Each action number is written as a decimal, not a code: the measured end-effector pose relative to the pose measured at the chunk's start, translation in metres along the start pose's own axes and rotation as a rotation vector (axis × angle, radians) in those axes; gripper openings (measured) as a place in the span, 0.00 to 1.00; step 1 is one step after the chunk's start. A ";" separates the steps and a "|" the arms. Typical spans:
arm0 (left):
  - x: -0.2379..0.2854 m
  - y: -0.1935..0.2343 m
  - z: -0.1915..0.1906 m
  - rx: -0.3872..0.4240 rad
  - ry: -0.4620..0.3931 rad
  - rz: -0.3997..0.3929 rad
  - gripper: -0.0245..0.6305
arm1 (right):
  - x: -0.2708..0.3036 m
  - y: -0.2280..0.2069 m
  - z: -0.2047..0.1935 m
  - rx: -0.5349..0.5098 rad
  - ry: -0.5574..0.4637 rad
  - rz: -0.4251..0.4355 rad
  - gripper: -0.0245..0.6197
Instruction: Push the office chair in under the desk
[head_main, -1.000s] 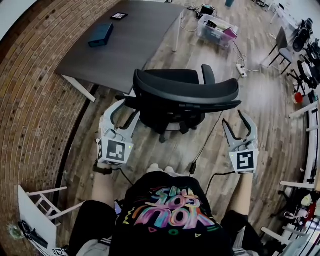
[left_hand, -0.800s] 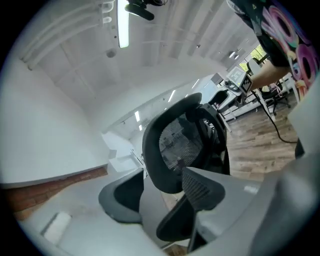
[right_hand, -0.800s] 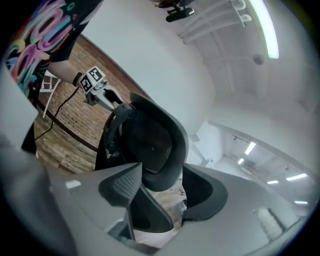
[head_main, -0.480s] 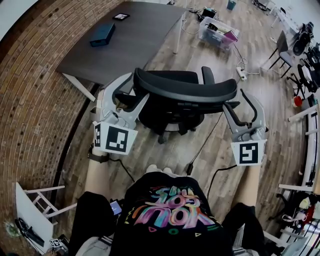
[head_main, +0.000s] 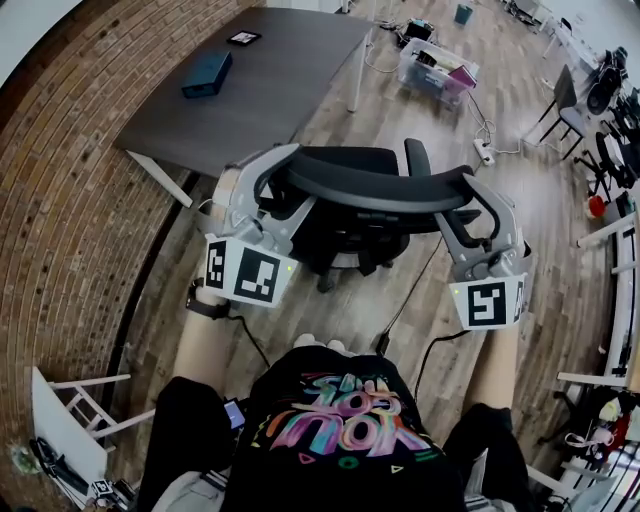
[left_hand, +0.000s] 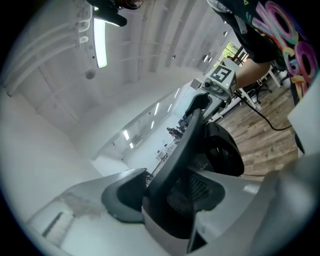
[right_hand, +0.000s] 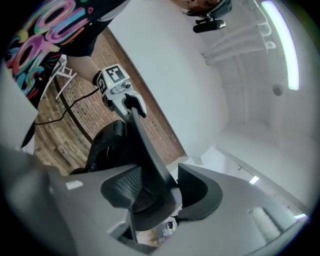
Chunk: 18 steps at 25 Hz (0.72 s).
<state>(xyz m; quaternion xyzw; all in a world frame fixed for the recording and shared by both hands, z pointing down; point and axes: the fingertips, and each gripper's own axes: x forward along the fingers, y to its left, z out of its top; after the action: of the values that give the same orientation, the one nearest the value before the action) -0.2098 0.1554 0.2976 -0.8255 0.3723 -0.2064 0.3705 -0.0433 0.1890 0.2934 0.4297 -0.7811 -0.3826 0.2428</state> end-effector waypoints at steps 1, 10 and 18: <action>0.001 0.000 -0.001 0.010 0.005 0.005 0.38 | 0.000 -0.001 -0.001 0.008 0.001 -0.002 0.35; 0.013 0.007 -0.007 0.013 0.016 0.066 0.35 | 0.008 -0.007 -0.008 0.016 -0.007 -0.016 0.34; 0.027 0.014 -0.007 -0.005 0.028 0.104 0.34 | 0.016 -0.018 -0.016 0.052 -0.013 -0.022 0.35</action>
<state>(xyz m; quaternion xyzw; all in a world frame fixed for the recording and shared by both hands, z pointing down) -0.2032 0.1254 0.2931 -0.8031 0.4204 -0.1974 0.3733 -0.0314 0.1627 0.2893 0.4419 -0.7876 -0.3674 0.2224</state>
